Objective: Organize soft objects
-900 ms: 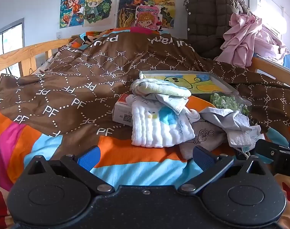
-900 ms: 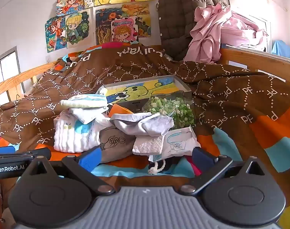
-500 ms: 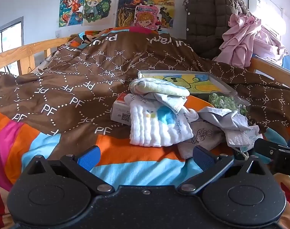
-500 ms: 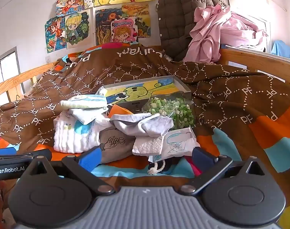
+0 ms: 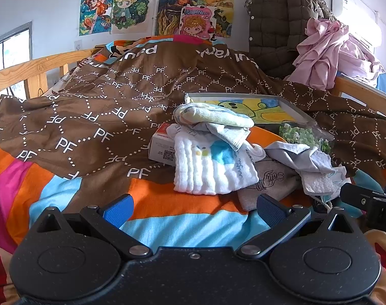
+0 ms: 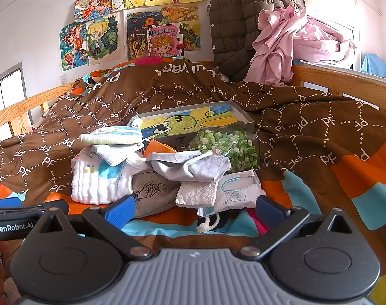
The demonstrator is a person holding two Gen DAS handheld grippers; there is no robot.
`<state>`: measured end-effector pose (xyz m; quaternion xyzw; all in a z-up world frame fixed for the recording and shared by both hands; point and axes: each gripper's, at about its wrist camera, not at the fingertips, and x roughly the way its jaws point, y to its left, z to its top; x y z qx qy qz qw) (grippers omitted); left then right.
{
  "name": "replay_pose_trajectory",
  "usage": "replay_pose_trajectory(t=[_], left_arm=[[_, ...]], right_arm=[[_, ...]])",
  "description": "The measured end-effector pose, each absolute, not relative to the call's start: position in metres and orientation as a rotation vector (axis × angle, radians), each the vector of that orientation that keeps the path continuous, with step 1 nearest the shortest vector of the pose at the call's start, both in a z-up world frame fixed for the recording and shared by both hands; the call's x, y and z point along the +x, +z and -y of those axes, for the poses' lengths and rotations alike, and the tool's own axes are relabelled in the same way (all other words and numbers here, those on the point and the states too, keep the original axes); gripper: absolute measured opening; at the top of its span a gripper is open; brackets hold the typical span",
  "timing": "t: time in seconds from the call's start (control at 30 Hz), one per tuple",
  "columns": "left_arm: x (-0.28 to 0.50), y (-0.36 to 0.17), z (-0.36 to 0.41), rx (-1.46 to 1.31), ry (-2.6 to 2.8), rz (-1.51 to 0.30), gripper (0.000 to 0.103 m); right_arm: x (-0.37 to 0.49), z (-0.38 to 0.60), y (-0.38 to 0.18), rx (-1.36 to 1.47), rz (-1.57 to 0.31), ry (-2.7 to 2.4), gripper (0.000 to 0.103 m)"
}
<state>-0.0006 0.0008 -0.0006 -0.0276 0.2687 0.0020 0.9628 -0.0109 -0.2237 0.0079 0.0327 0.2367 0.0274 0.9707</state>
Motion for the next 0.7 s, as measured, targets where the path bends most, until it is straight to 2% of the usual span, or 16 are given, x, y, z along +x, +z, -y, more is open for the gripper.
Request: replay_pose_trajectory(t=[0.7], left_arm=[[-0.0003, -0.0022, -0.0019, -0.059, 0.003, -0.546, 0.102]], right_arm=[[-0.0110, 0.2238, 0.0079, 0.066, -0.477, 0.055, 0.103]])
